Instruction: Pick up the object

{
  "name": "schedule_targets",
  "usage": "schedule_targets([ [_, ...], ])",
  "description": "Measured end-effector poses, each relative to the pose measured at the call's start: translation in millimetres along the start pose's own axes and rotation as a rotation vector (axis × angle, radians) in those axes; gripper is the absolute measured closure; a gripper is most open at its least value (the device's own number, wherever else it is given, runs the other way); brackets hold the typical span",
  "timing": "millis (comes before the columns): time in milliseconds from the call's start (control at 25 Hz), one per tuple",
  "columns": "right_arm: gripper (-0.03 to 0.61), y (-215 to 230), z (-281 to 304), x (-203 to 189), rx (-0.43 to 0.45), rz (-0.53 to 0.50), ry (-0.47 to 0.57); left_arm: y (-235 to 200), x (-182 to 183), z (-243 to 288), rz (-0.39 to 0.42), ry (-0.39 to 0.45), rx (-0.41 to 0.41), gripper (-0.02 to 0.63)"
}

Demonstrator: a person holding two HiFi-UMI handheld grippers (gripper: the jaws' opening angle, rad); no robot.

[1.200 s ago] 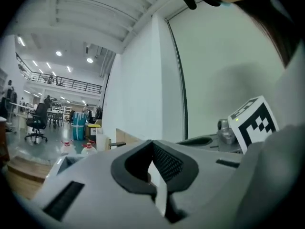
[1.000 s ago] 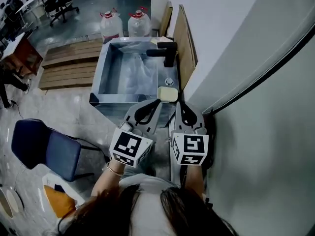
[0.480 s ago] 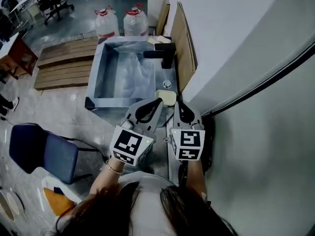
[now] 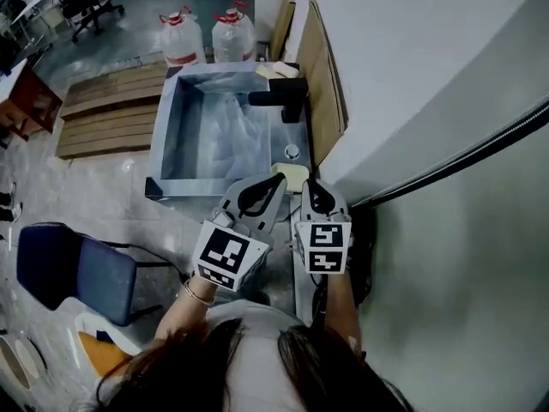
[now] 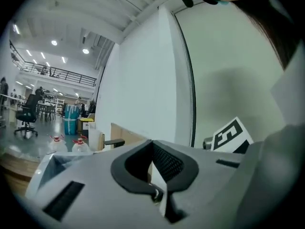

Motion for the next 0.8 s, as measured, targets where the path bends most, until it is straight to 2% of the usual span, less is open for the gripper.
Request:
schedule_targets([
  [800, 0.549, 23, 57, -47, -0.028, 0.031, -0.206, -23, -27, 38, -0.023, -0.081, -0.034, 0.606],
])
Point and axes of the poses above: the fingertips, and each gripper's own axes: z forward along the fingers, y to its right, x out of its top, the point moved 7 cm from there along -z, backward along the fingers, and after that the axes turned 11 degrees about x, right-handed, at the moved point
